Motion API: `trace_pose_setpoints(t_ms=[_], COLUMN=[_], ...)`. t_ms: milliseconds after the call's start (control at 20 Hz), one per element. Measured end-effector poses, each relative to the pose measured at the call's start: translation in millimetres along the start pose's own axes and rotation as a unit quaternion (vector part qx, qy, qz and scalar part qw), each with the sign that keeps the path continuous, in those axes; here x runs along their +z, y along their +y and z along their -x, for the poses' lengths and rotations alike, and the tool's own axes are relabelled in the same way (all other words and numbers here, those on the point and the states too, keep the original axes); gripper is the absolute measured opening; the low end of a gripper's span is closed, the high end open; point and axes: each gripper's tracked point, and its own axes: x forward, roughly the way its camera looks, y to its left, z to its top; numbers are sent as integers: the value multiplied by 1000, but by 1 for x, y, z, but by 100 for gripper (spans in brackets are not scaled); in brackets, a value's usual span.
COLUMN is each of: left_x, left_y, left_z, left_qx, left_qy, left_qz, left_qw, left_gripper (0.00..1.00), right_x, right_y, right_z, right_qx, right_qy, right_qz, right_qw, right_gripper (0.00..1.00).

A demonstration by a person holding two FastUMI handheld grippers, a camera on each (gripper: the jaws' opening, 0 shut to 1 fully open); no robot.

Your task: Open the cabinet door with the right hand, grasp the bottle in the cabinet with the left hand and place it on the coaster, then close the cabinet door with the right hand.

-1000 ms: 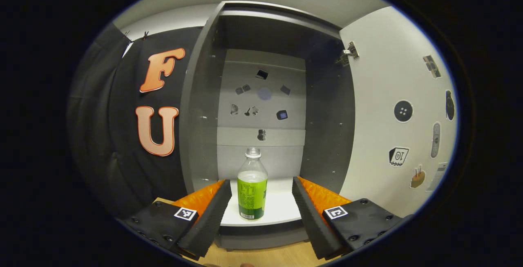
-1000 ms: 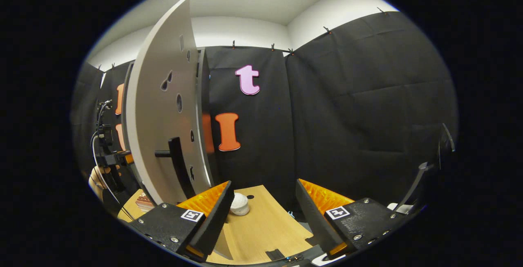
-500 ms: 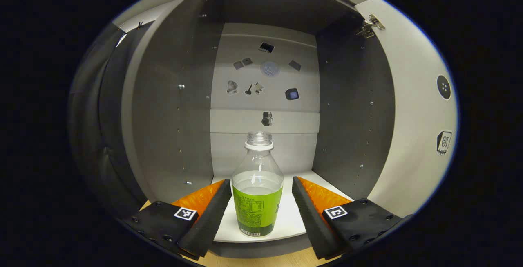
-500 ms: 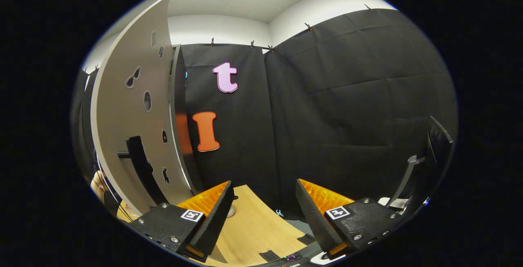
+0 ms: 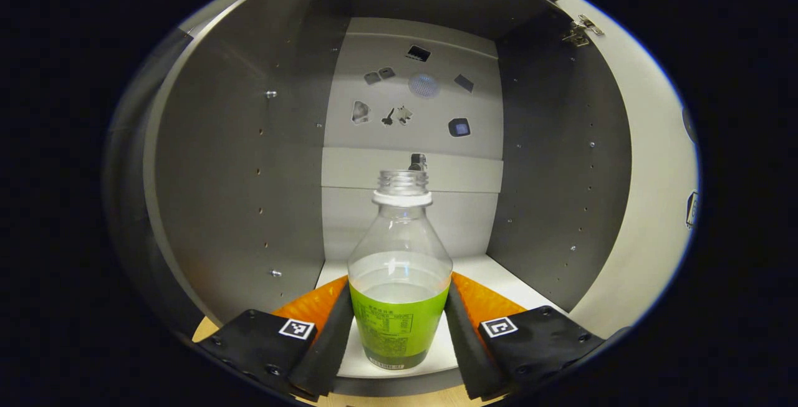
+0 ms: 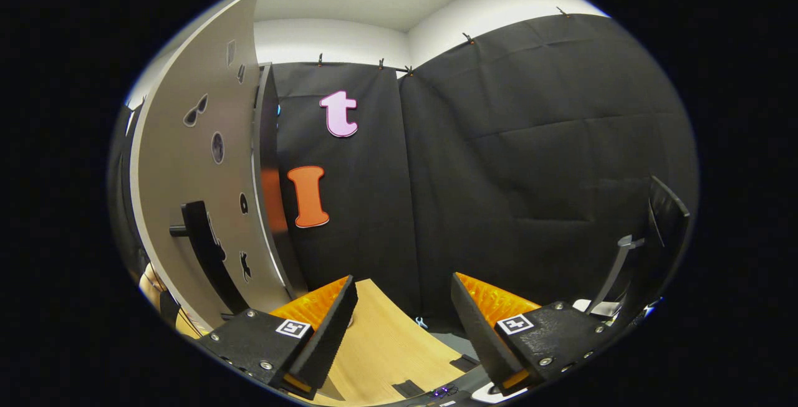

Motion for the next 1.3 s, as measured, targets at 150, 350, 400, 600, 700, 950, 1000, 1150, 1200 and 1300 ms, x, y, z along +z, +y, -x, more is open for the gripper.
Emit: trace_pose_setpoints(t_ms=[150,350,400,600,700,950,1000,1150,1200,1300], left_x=[2,10,11,8,3,-26,-33,-61,-70,-86], left_y=[-4,-6,-4,7,18,52,57,72,77,90], left_z=[20,55,65,102,121,162,169,188,194,204], left_qx=[-8,-18,-18,-14,-4,21,23,26,28,38], left_qy=[-4,-18,-21,-20,-18,-3,-2,11,15,20], left_qz=[-2,-19,-20,-16,-18,-18,-18,-12,-9,-10], left_qw=[1000,1000,999,1000,1000,1000,1000,1000,999,999], left_gripper=[84,82,80,82,80,82,82,84,82,82], right_x=[0,2,3,3,3,2,1,1,1,3], right_y=[3,7,9,12,14,16,17,16,16,16], right_z=[0,1,2,7,10,21,21,28,28,31], right_qx=[9,26,31,45,52,67,69,75,76,77], right_qy=[0,-4,-4,-6,-6,-8,-8,-10,-11,-10], right_qz=[-1,5,5,4,2,2,3,9,9,6], right_qw=[1000,1000,1000,999,999,998,998,997,997,997], right_gripper=[93,93,93,93,93,93,93,93,93,93])
